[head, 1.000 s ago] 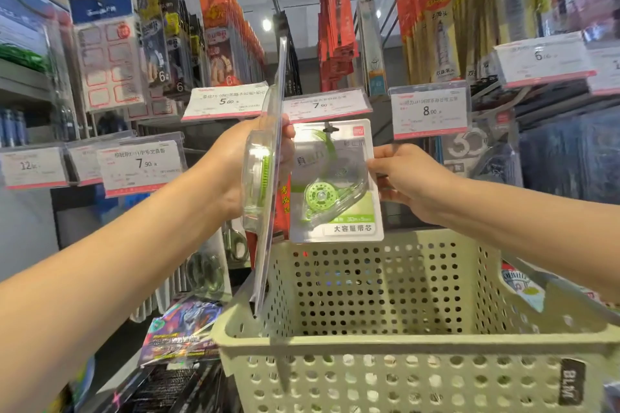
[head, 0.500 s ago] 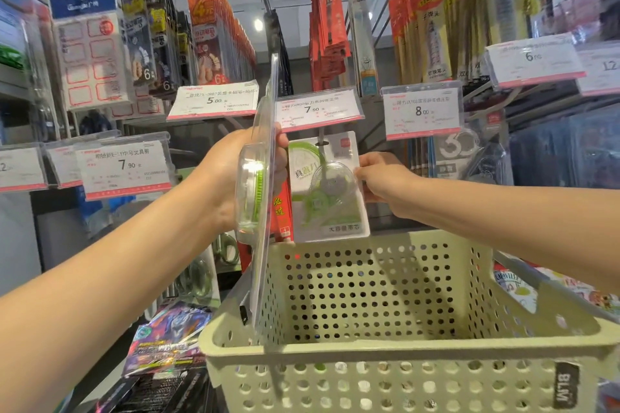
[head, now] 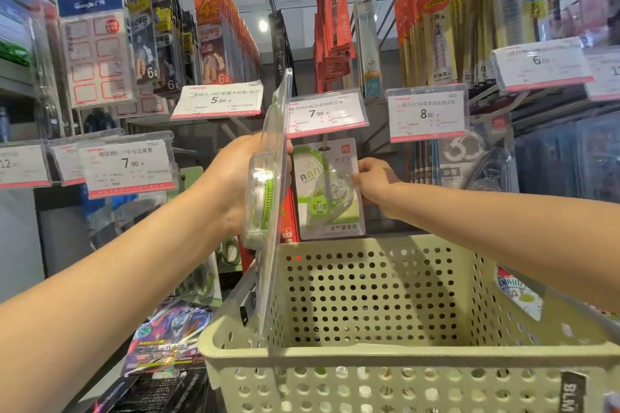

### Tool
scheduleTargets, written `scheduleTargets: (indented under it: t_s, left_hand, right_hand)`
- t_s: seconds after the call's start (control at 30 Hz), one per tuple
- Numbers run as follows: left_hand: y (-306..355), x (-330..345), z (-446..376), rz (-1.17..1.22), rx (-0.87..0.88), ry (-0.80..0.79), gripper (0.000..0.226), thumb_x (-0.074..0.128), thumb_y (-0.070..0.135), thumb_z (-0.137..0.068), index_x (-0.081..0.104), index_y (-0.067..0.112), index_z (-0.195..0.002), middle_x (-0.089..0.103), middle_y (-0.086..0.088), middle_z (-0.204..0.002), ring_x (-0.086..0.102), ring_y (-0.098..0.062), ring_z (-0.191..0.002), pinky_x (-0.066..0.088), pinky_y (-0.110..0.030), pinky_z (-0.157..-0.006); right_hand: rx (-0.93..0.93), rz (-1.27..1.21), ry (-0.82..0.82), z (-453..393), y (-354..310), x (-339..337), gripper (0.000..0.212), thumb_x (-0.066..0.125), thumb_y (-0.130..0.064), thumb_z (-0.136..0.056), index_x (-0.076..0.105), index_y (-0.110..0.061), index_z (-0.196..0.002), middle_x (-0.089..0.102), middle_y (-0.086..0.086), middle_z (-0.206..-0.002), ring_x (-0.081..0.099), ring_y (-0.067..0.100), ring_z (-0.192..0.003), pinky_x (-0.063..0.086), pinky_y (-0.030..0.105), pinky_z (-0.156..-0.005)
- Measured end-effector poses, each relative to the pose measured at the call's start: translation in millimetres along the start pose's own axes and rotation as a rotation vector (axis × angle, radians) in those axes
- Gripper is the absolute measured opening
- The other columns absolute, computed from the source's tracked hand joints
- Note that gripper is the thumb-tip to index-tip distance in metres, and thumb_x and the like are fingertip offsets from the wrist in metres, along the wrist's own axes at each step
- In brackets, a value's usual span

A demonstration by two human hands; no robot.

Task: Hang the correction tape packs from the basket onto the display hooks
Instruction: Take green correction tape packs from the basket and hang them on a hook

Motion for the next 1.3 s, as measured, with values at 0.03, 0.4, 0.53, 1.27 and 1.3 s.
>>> scheduleTargets:
  t_s: [0.03, 0.4, 0.53, 1.27, 1.3]
  left_hand:
    - [0, 1, 1, 0.001, -0.004, 0.0, 0.025, 0.039, 0.024, -0.097, 0.052, 0.016, -0.077, 0.057, 0.009, -0.04, 0.053, -0.004, -0.031, 0.04, -0.01, -0.034]
    - [2, 15, 12, -0.11, 0.05, 0.112, 0.024, 0.039, 0.011, -0.094, 0.051, 0.01, -0.074, 0.051, -0.001, -0.057, 0.048, -0.017, -0.048, 0.041, -0.02, -0.047]
    - [7, 25, 16, -0.112, 0.116, 0.158, 0.021, 0.037, 0.005, -0.095, 0.054, 0.001, -0.084, 0.061, 0.004, -0.053, 0.057, -0.011, -0.05, 0.043, -0.013, -0.046]
    - [11, 14, 16, -0.095, 0.162, 0.295, 0.027, 0.047, 0.015, -0.094, 0.056, 0.016, -0.069, 0.061, 0.005, -0.057, 0.058, -0.011, -0.054, 0.042, -0.015, -0.045]
    - [13, 13, 17, -0.112, 0.156, 0.299, 0.029, 0.047, 0.016, -0.094, 0.053, 0.016, -0.066, 0.056, 0.005, -0.054, 0.053, -0.01, -0.05, 0.038, -0.015, -0.041]
  right_hand:
    - [0.005, 0.009, -0.014, -1, 1, 1, 0.017, 0.047, -0.015, -0.095, 0.061, -0.006, -0.102, 0.066, 0.015, -0.111, 0.064, 0.033, -0.103, 0.052, 0.047, -0.091]
    - [-0.081, 0.276, -0.325, 69, -17, -3, 0.054, 0.045, -0.006, -0.094, 0.026, -0.009, -0.144, 0.043, 0.007, -0.141, 0.042, 0.023, -0.125, 0.033, 0.032, -0.103]
    - [-0.225, 0.15, -0.535, 127, -33, -6, 0.087, 0.053, -0.002, -0.06, 0.033, -0.02, -0.142, 0.044, -0.002, -0.142, 0.042, 0.013, -0.128, 0.041, 0.032, -0.103]
    - [-0.251, -0.263, -0.391, 164, -27, -37, 0.034, 0.064, -0.002, -0.081, 0.059, -0.018, -0.111, 0.076, 0.0, -0.096, 0.073, 0.009, -0.082, 0.056, 0.015, -0.067]
    - [-0.235, -0.253, -0.401, 162, -23, -38, 0.033, 0.064, -0.001, -0.081, 0.059, -0.015, -0.11, 0.076, 0.001, -0.095, 0.073, 0.012, -0.083, 0.057, 0.019, -0.07]
Point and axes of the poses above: each hand's wrist, its own z-axis away from the middle knuckle, its own x-axis out of the palm, y = z × x, the point moved 8 cm from there along -z, towards the middle knuckle
